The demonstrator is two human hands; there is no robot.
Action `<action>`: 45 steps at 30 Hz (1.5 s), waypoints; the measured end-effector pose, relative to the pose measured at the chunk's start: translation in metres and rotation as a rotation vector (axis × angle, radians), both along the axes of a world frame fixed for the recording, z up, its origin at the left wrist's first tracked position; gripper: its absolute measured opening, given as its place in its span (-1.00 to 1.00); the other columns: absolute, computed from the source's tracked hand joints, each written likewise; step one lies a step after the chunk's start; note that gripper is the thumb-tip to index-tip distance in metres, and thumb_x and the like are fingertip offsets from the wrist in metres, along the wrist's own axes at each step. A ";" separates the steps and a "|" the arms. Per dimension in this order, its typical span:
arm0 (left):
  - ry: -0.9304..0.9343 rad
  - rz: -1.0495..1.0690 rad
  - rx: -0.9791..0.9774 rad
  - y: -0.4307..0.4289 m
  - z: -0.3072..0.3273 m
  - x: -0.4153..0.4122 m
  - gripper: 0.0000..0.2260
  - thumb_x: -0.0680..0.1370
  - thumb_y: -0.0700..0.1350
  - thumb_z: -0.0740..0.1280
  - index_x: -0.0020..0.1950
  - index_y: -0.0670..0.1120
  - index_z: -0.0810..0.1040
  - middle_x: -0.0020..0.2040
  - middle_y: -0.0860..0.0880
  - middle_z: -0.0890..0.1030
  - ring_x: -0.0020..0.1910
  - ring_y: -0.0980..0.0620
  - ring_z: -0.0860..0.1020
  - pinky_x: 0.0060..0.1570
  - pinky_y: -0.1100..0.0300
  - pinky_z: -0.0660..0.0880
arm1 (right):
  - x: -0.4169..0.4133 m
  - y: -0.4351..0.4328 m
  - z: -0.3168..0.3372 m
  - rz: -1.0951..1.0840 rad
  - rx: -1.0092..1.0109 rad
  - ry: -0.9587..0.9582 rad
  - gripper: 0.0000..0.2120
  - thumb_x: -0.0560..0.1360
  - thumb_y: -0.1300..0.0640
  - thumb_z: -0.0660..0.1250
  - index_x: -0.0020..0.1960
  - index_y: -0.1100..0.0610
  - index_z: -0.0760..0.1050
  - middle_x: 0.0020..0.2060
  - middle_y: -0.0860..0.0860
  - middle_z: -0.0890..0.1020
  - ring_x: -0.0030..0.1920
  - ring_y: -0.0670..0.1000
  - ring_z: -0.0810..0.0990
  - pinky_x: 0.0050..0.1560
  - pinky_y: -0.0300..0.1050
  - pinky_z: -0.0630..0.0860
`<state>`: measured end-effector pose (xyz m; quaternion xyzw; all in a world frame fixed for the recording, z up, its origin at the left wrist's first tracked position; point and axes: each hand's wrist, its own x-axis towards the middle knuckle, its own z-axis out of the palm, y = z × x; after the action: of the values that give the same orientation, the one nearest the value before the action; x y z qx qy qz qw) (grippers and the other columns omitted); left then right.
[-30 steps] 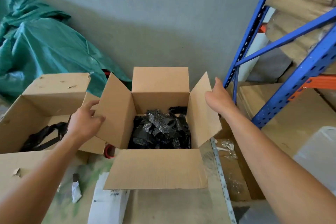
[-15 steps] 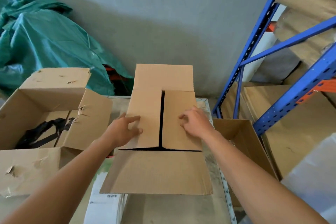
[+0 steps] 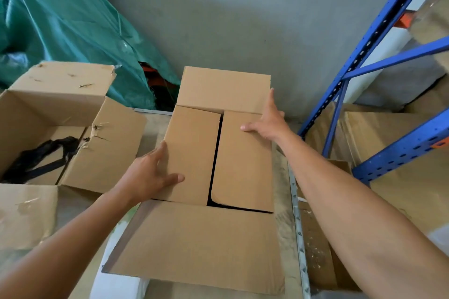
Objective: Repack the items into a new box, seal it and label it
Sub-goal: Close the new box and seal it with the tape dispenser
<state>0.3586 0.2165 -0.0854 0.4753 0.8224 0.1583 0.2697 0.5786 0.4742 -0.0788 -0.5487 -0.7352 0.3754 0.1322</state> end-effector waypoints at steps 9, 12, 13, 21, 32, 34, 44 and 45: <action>-0.040 0.048 0.010 0.000 -0.006 -0.004 0.00 0.42 0.23 0.52 0.68 -0.01 0.02 0.43 -0.13 0.49 0.33 -0.15 0.49 0.22 0.09 0.41 | 0.007 0.004 0.019 -0.092 -0.019 0.422 -0.37 0.45 0.03 0.50 0.45 0.02 0.34 0.26 -0.05 0.59 0.23 -0.06 0.58 0.17 -0.08 0.52; -0.078 0.083 0.036 -0.001 -0.008 -0.003 0.02 0.42 0.21 0.54 0.68 -0.01 0.01 0.45 -0.12 0.49 0.38 -0.15 0.47 0.28 0.06 0.40 | 0.019 -0.012 0.034 -0.048 -0.065 0.578 -0.89 0.58 0.01 0.32 0.08 0.00 0.52 0.04 -0.11 0.65 0.04 -0.18 0.62 -0.04 -0.15 0.45; -0.096 0.095 0.052 -0.003 -0.008 -0.004 0.00 0.42 0.19 0.55 0.67 0.00 0.04 0.43 -0.08 0.51 0.39 -0.14 0.48 0.27 0.07 0.41 | 0.025 -0.018 0.037 -0.009 -0.081 0.591 -0.92 0.61 0.00 0.27 0.02 -0.04 0.51 0.03 -0.14 0.65 0.01 -0.24 0.61 -0.03 -0.15 0.43; -0.163 0.121 0.018 -0.027 -0.006 -0.010 -0.12 0.47 0.17 0.51 0.66 0.09 0.09 0.40 -0.08 0.54 0.34 -0.11 0.53 0.23 0.07 0.43 | 0.051 -0.038 0.044 -0.021 -0.185 0.436 0.00 0.41 -0.63 -0.05 0.62 0.00 0.20 0.54 0.02 0.35 0.53 0.05 0.32 0.54 0.21 0.22; -0.093 0.113 -0.033 -0.019 -0.004 -0.005 -0.12 0.53 0.16 0.46 0.67 0.03 0.01 0.33 -0.12 0.55 0.11 -0.03 0.49 0.15 0.12 0.44 | 0.041 -0.023 0.049 -0.144 -0.434 0.791 -0.71 0.59 -0.11 0.33 0.15 0.08 0.50 0.24 0.13 0.58 0.31 0.17 0.54 0.45 0.24 0.34; -0.096 0.122 -0.036 -0.018 -0.004 -0.005 -0.12 0.52 0.16 0.46 0.67 0.03 0.00 0.33 -0.11 0.56 0.15 -0.06 0.53 0.20 0.09 0.46 | 0.043 -0.019 0.051 -0.054 -0.442 0.752 -0.80 0.57 -0.05 0.30 0.09 0.06 0.52 0.15 0.10 0.59 0.25 0.13 0.55 0.40 0.18 0.37; -0.083 0.124 -0.047 -0.014 -0.004 -0.005 -0.12 0.51 0.14 0.48 0.67 0.03 0.03 0.29 -0.10 0.56 0.07 -0.03 0.51 0.11 0.15 0.46 | 0.037 -0.030 0.042 0.163 0.146 0.186 -0.03 0.26 -0.08 0.68 0.42 -0.12 0.11 0.25 -0.01 0.42 0.22 0.05 0.43 0.20 0.06 0.51; -0.085 0.124 -0.043 -0.014 -0.004 -0.005 -0.12 0.51 0.13 0.48 0.67 0.03 0.04 0.30 -0.10 0.56 0.05 0.00 0.49 0.09 0.18 0.44 | 0.038 -0.033 0.036 0.171 0.177 0.180 -0.02 0.27 -0.04 0.68 0.44 -0.16 0.08 0.27 -0.01 0.40 0.25 0.06 0.42 0.24 0.11 0.51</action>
<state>0.3540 0.2025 -0.0893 0.4106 0.8411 0.1771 0.3042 0.6169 0.4411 -0.0425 -0.4345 -0.7945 0.3668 0.2132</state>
